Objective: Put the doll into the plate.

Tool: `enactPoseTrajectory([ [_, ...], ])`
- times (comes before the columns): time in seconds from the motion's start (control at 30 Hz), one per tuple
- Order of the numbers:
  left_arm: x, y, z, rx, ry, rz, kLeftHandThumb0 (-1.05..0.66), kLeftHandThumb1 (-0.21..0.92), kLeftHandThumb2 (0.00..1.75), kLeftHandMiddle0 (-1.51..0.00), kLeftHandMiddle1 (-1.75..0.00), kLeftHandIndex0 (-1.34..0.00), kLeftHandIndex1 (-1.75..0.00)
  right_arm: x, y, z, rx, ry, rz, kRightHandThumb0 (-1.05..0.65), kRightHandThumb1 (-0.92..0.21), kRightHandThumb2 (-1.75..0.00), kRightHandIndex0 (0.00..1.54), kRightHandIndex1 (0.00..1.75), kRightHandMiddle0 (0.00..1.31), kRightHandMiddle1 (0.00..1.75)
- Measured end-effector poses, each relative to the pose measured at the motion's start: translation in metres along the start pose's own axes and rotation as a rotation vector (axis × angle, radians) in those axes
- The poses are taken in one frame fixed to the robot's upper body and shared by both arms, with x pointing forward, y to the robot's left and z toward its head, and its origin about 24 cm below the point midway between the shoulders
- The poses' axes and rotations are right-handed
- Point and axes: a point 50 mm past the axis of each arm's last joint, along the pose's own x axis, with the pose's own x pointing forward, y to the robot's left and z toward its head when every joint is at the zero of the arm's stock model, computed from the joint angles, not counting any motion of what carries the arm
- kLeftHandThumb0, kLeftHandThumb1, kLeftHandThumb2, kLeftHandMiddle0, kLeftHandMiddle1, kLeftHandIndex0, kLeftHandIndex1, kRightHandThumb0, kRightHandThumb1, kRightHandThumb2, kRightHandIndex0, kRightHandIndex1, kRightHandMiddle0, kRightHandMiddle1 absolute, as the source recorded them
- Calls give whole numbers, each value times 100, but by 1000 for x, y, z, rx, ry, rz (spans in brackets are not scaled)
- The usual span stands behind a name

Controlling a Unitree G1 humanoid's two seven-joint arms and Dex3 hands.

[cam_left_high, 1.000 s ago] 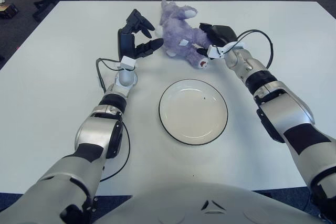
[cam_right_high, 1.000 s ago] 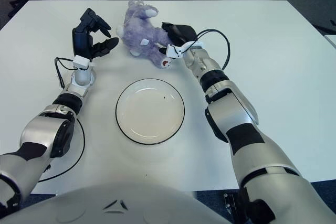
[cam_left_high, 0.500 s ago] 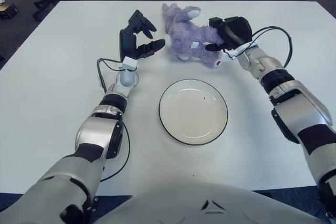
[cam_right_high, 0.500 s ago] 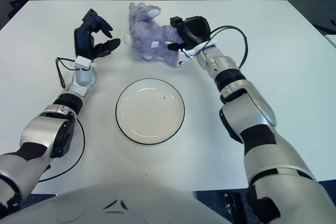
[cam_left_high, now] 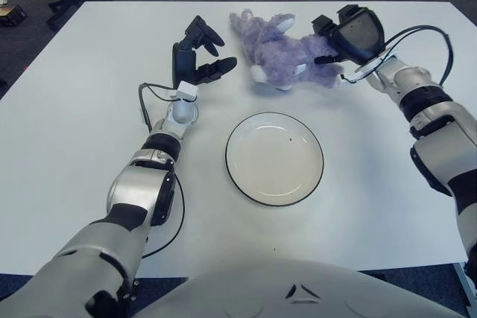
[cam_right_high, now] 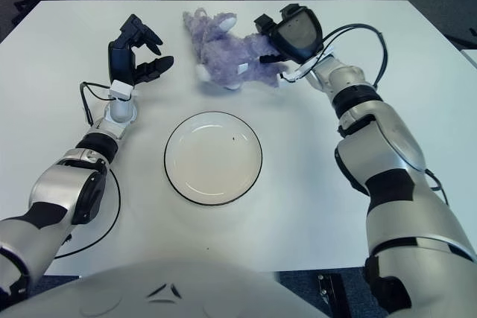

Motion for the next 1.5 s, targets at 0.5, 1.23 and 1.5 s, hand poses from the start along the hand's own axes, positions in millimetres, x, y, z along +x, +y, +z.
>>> enactPoseTrajectory([
  [0.5, 0, -4, -3, 41, 23, -73, -3, 92, 10, -81, -175, -60, -175, -37, -15, -5, 9, -155, -36, -32, -92, -44, 99, 175, 76, 175],
  [1.23, 0, -1, -13, 68, 108, -216, -28, 92, 17, -59, -175, -52, -153, -50, -18, -11, -330, -350, -192, -33, -92, -39, 97, 175, 74, 175],
  [1.5, 3, -3, -18, 95, 160, -382, -12, 92, 24, -47, -158, -47, -132, -50, -21, -15, -421, -379, -225, -37, -92, -43, 96, 175, 75, 175],
])
